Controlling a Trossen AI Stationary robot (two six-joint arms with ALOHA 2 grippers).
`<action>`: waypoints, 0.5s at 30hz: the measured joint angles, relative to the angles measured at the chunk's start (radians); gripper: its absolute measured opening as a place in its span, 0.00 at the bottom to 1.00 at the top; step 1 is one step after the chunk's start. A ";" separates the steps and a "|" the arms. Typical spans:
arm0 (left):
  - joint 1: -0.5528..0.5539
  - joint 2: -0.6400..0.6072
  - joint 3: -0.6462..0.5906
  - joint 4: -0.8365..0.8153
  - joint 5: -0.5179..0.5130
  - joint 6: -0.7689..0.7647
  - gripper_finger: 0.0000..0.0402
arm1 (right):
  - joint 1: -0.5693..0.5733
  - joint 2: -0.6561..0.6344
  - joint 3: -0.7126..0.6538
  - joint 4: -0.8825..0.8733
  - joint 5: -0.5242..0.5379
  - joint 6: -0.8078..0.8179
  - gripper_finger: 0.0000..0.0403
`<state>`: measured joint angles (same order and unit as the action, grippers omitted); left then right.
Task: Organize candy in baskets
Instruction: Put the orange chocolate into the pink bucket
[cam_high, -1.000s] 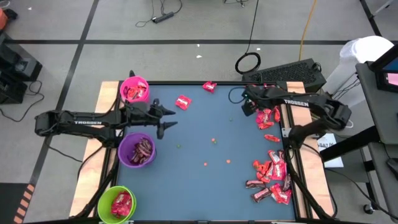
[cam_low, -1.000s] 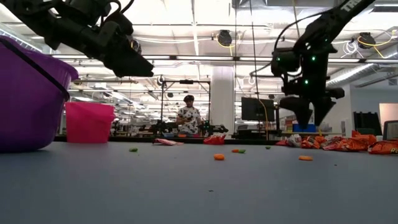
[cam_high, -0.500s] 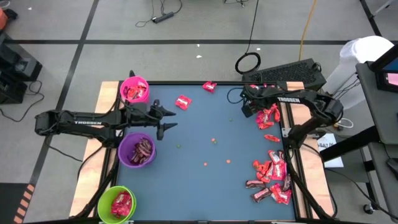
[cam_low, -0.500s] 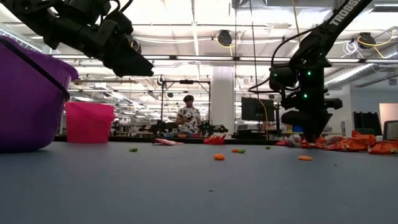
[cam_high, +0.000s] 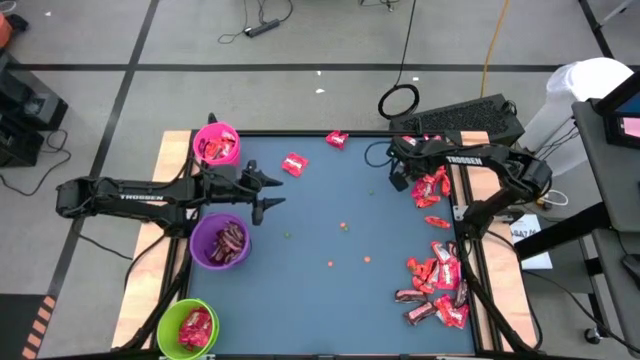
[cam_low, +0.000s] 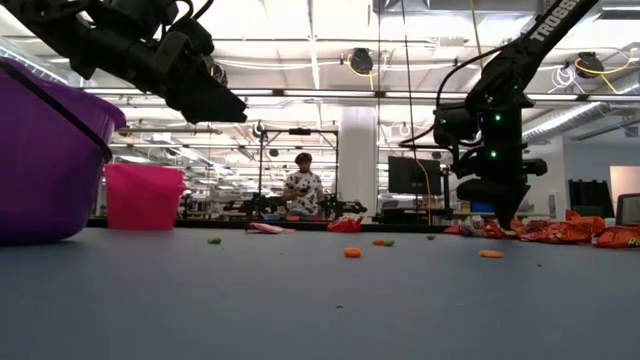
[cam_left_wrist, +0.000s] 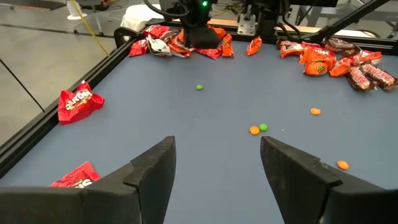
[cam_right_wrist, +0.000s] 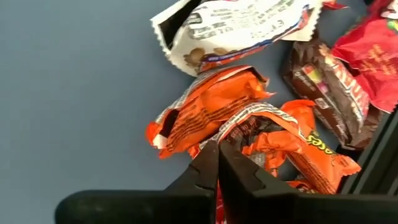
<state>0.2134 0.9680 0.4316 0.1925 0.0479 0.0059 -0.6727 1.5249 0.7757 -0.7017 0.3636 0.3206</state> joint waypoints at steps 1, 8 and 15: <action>0.000 0.000 0.000 0.000 0.000 0.000 0.59 | 0.009 -0.001 0.000 -0.002 -0.006 -0.001 0.00; 0.000 0.000 0.000 0.000 0.000 0.000 0.59 | 0.137 -0.054 0.001 -0.013 -0.118 0.027 0.00; 0.000 0.000 0.000 0.010 0.000 0.000 0.59 | 0.320 -0.086 0.026 0.008 -0.211 0.030 0.00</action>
<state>0.2134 0.9680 0.4316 0.2022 0.0479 0.0062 -0.3524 1.4391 0.8017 -0.6934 0.1530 0.3504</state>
